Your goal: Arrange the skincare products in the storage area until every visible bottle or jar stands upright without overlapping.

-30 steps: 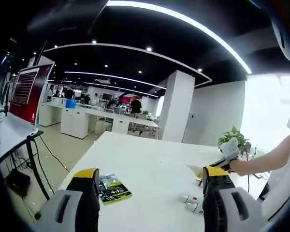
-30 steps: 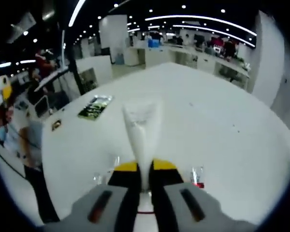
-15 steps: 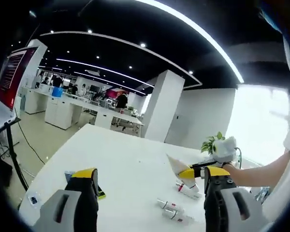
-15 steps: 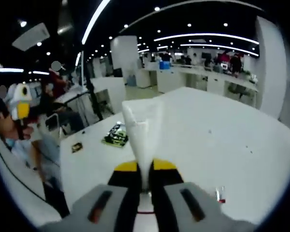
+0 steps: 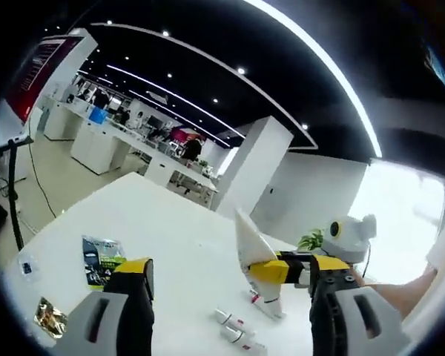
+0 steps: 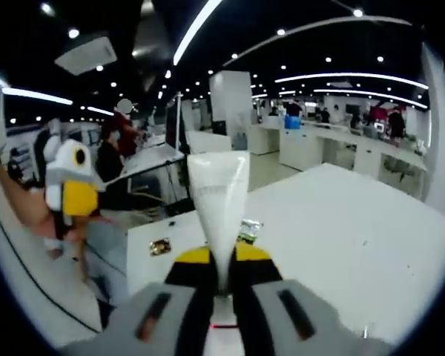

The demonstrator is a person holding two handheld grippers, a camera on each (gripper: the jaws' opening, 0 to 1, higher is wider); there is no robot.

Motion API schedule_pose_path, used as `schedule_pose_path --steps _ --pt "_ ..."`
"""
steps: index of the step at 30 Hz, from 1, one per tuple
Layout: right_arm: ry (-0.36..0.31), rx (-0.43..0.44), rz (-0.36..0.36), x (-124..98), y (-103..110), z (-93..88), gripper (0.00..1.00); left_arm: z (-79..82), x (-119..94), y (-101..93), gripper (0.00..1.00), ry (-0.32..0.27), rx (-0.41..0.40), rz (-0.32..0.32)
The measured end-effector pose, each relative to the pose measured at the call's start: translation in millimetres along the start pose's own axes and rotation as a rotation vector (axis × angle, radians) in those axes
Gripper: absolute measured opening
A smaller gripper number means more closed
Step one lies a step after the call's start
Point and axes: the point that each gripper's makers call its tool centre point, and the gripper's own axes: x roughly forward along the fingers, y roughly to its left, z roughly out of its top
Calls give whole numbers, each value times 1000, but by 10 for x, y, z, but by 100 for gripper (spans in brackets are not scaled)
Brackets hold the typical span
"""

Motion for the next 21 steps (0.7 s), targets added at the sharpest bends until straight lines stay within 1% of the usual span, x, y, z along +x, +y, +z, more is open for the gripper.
schedule_pose_path --steps 3,4,7,10,12,13,16,19,21 --pt "-7 -10 29 35 130 25 6 41 9 3 89 -15 -35 -1" --pt "-15 -13 47 58 221 42 6 67 17 3 89 -29 -47 2" --pt "-17 -36 87 113 415 49 6 119 27 5 89 -58 -49 11" --pt "-21 -44 123 140 566 62 6 110 44 -21 84 -64 -101 -3" --pt "-24 -50 125 148 606 66 6 95 51 -23 82 -63 -107 -5" --pt "-22 -61 139 164 674 59 6 59 67 -31 80 -54 -123 -12" --pt "-22 -72 153 168 725 51 6 30 77 -55 70 -43 -165 -33" --pt "-20 -79 160 160 758 44 6 39 78 -75 58 -48 -180 -44" --pt "-24 -79 167 154 775 47 7 22 85 -87 51 -35 -187 -52"
